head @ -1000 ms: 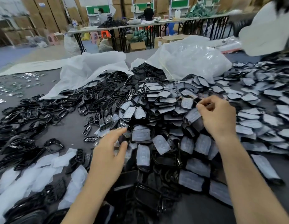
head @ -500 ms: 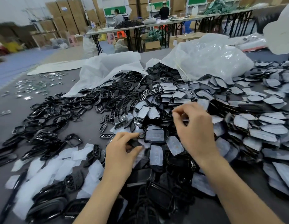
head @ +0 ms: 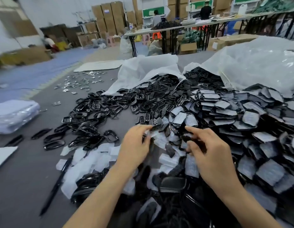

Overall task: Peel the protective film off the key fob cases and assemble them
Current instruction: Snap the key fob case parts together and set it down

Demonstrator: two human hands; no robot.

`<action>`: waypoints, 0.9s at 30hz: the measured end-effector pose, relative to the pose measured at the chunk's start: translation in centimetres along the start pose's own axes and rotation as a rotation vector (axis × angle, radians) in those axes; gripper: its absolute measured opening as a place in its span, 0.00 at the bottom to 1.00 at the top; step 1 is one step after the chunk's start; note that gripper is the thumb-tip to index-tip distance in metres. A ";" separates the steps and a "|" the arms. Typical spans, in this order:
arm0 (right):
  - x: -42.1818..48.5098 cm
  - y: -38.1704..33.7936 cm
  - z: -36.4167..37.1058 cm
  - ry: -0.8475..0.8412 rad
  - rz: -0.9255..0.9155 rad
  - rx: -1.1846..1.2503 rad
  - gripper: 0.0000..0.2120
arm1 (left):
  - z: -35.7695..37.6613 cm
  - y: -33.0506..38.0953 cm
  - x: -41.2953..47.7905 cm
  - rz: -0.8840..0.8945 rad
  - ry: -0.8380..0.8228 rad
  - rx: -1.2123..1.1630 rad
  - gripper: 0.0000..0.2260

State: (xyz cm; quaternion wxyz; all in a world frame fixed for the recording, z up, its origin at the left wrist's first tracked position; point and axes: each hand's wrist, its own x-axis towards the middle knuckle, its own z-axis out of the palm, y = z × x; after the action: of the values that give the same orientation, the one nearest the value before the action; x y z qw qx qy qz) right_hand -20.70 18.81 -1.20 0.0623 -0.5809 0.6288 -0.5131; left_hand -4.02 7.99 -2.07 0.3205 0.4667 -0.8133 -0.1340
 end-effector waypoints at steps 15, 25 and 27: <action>-0.1 0.3 0.5 -0.040 0.000 0.171 0.15 | -4.9 -6.4 5.3 -0.391 -0.465 0.700 0.14; -0.2 1.0 0.5 -0.017 -0.006 0.151 0.15 | -5.9 -3.5 4.1 -0.265 -0.569 0.772 0.19; -0.2 0.9 0.5 -0.025 0.008 0.158 0.17 | -5.7 -3.5 4.9 -0.263 -0.527 0.754 0.21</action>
State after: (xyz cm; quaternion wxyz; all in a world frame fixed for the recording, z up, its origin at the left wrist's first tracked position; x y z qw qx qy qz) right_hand -20.89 18.48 -2.17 0.1179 -0.5780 0.5880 -0.5535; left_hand 0.25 2.50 2.35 -0.1082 0.5994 -0.7929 0.0174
